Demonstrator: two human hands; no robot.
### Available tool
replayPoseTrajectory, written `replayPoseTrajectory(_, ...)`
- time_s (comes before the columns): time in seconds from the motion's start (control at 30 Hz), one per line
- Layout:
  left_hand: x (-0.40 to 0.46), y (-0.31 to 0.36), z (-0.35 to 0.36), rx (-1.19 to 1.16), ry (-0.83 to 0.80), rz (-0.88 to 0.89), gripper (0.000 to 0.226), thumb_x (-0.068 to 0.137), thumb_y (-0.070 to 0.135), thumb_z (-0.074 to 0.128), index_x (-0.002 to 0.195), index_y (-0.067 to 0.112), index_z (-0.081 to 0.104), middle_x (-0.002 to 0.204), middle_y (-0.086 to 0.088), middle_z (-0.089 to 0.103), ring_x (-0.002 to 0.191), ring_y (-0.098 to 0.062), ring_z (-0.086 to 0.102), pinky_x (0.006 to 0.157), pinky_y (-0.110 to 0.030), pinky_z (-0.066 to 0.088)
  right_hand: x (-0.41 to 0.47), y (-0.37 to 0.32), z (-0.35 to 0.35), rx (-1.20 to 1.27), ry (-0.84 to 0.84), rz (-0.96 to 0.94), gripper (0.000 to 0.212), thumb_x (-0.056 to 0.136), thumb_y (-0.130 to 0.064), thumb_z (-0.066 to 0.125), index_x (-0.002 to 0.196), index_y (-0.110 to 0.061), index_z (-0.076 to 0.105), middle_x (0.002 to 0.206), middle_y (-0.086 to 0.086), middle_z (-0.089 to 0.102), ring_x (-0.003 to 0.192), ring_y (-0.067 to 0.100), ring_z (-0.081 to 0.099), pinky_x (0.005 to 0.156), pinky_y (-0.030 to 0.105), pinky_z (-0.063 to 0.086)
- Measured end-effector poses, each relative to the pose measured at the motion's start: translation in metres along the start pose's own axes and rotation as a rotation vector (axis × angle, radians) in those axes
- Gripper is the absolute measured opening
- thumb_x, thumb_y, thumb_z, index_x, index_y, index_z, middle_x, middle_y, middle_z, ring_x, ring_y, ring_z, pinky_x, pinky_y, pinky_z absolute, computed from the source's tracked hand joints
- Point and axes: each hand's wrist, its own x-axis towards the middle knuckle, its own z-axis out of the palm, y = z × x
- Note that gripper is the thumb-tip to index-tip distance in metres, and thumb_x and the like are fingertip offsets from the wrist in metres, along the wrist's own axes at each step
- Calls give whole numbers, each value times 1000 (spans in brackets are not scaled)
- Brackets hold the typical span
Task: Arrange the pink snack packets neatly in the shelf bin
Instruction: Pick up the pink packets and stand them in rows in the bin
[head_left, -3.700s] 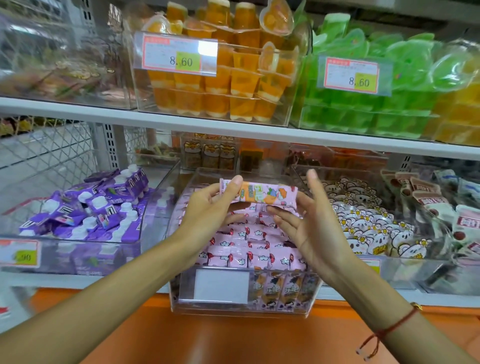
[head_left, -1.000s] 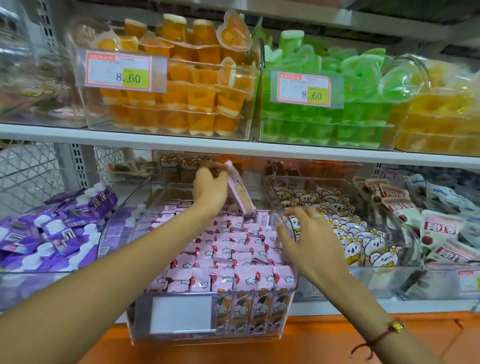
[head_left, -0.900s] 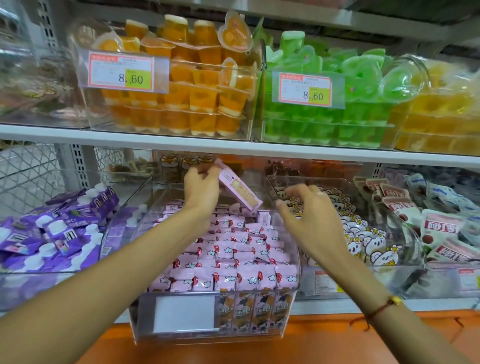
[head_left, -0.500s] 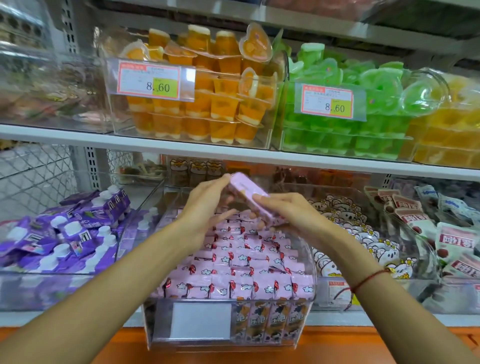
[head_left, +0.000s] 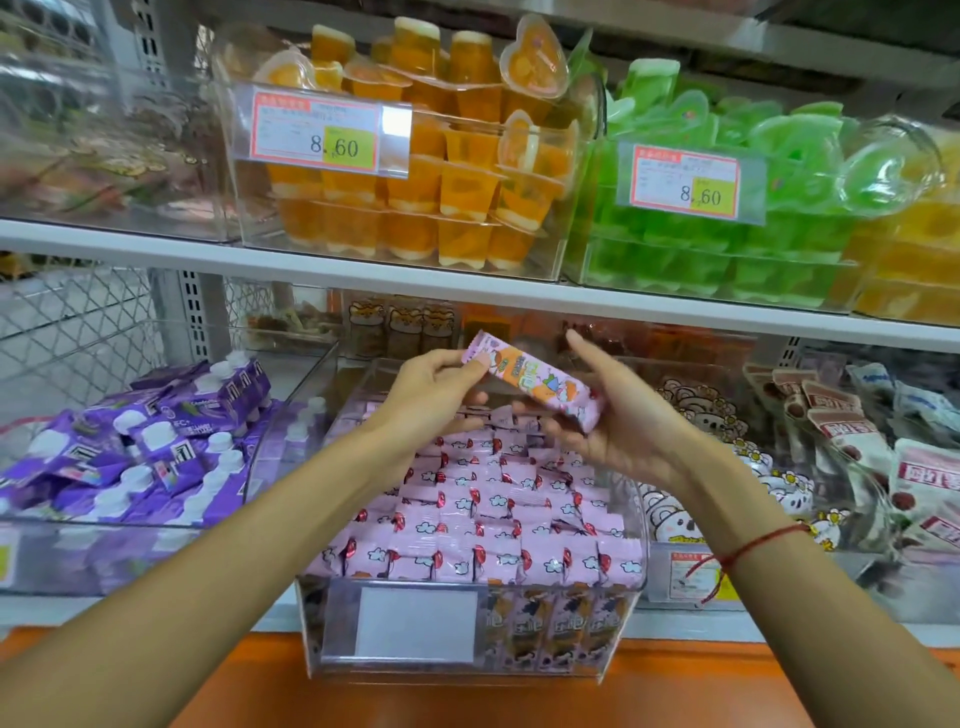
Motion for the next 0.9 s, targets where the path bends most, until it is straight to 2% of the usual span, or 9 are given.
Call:
replayPoseTrajectory(0.07,1,-5,3,2,35,-4,27,95,25,54,119,12,57,98,2,66,83,-5,61,65,-18,57,1,-2,0,17,88,-107,47,76,-33,69,108,0,60,92,16,71,64,17,69,50,18,54)
replayPoseTrajectory(0.17,2,-16,9,209,-35,60,29,96,29,51,122,16,51,105,5,66,85,1,59,65,-15,52,6,3,0,-24,338,-313,37,82,-7,69,112,8,54,84,13,69,60,11,66,51,14,51)
replayPoseTrajectory(0.23,5,-27,11,488,-181,109,35,98,25,47,132,17,44,123,-2,59,93,-8,57,75,-22,50,7,9,-5,-258,561,-423,38,83,-10,70,112,-1,47,86,7,64,61,8,63,52,17,49)
replayPoseTrajectory(0.3,10,-40,8,793,-318,128,37,99,19,42,136,23,40,122,-10,57,90,-19,57,78,-34,51,6,15,-12,-603,707,-521,47,81,-16,73,113,-9,39,81,-2,60,63,7,57,54,19,46)
replayPoseTrajectory(0.4,16,-56,2,1197,-377,172,39,100,27,33,138,25,41,138,-9,48,116,-27,50,94,-39,42,6,24,-17,-894,620,-582,43,80,-15,74,108,-15,40,71,-2,61,55,7,55,44,12,41)
replayPoseTrajectory(0.47,19,-58,0,1288,-369,177,44,100,33,28,143,29,36,149,-2,38,132,-25,37,103,-39,34,7,26,-20,-1084,578,-610,38,80,-14,74,104,-17,44,73,-6,59,57,2,54,47,9,40)
replayPoseTrajectory(0.63,23,-55,-2,1286,-404,183,44,100,33,27,143,30,36,150,4,37,133,-21,33,103,-38,32,9,17,-26,-1536,524,-609,33,80,-17,72,111,-18,60,109,-1,51,77,15,56,68,28,43)
replayPoseTrajectory(0.77,20,-52,-1,1283,-417,197,42,100,31,30,140,26,40,147,0,40,130,-24,37,101,-39,33,25,12,-22,-1680,317,-419,37,84,-24,69,120,-16,59,109,5,65,97,24,62,85,41,51)
replayPoseTrajectory(0.9,22,-46,-2,1292,-408,194,32,98,34,41,125,22,54,136,-3,52,120,-28,48,96,-38,36,39,22,-19,-1852,194,-276,20,91,-27,59,109,-18,65,109,-1,69,98,19,64,86,37,53)
